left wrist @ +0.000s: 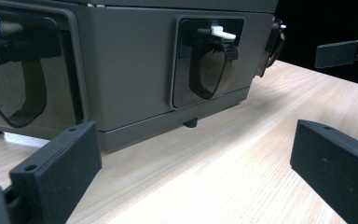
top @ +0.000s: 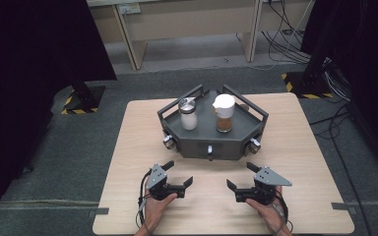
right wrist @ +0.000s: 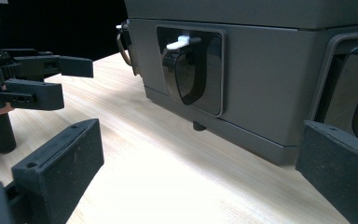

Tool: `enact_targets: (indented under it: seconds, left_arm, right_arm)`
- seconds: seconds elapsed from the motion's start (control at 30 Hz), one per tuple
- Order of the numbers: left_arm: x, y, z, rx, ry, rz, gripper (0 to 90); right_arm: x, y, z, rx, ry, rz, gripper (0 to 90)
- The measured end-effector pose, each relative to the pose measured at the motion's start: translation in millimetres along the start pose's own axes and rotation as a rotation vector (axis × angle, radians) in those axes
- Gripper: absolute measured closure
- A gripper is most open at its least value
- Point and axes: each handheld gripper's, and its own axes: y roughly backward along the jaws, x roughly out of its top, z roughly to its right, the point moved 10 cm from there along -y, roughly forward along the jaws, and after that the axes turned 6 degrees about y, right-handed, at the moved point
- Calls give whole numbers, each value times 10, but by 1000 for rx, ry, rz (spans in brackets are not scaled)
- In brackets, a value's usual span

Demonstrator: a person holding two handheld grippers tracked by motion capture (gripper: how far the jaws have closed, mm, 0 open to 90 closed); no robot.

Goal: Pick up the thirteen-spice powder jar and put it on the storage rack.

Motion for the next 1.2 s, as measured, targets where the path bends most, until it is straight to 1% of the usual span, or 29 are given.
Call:
enact_targets:
  seconds: [0.43, 1.2]
  left_arm:
    - [0, 1, 6, -4, -2, -2, 14]
    - [-1, 1, 4, -4, -1, -3, 14]
  right_arm:
    - [-3, 5, 11, -9, -1, 3, 14]
    - [-7, 2, 11, -8, -5, -1, 14]
